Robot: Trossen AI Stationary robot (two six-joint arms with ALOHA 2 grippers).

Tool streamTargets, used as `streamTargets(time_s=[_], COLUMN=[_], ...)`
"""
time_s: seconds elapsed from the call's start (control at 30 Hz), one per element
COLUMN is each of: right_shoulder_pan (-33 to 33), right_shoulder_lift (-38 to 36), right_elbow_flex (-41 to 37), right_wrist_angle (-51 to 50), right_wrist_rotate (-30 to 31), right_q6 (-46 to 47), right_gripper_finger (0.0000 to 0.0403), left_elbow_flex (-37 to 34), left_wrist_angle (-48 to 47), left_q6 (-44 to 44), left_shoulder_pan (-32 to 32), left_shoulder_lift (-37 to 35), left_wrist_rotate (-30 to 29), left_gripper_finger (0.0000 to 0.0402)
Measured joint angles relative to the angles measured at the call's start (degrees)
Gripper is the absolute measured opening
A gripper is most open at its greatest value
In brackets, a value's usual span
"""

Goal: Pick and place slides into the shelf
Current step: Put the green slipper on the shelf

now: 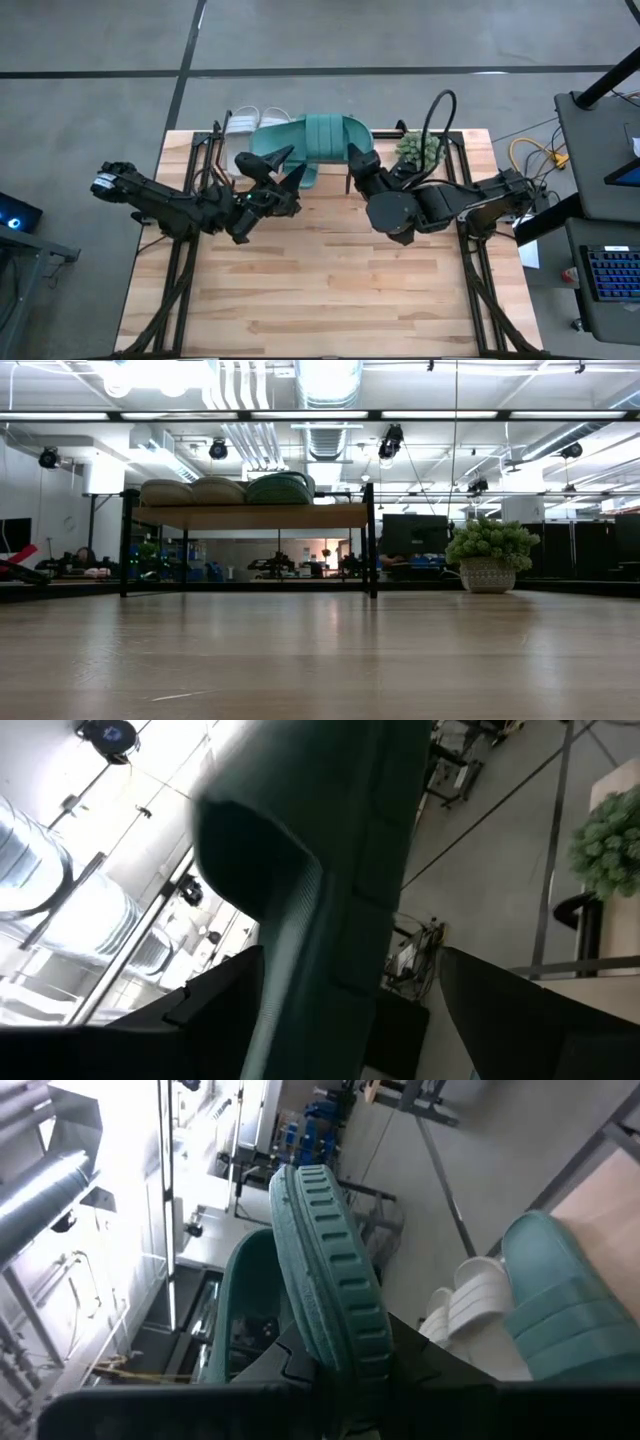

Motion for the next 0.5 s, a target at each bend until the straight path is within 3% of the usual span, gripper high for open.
streamTargets(time_s=[0.37,0.5], right_shoulder_pan=[1.0,1.0], right_shoulder_lift=[0.0,0.0], right_elbow_flex=[0.1,0.1], right_wrist_angle=[0.9,1.1], right_wrist_rotate=[-0.1,-0.2], right_q6=[-0.5,-1.4], right_gripper_finger=[0.0041,0.0041], left_elbow_flex=[0.0,0.0], left_wrist_angle=[0.0,0.1], left_q6=[2.1,4.1], left_shoulder_pan=[2.2,2.5], left_shoulder_lift=[0.6,0.6], left_wrist_rotate=[1.6,1.6], left_gripper_finger=[0.0278,0.0235])
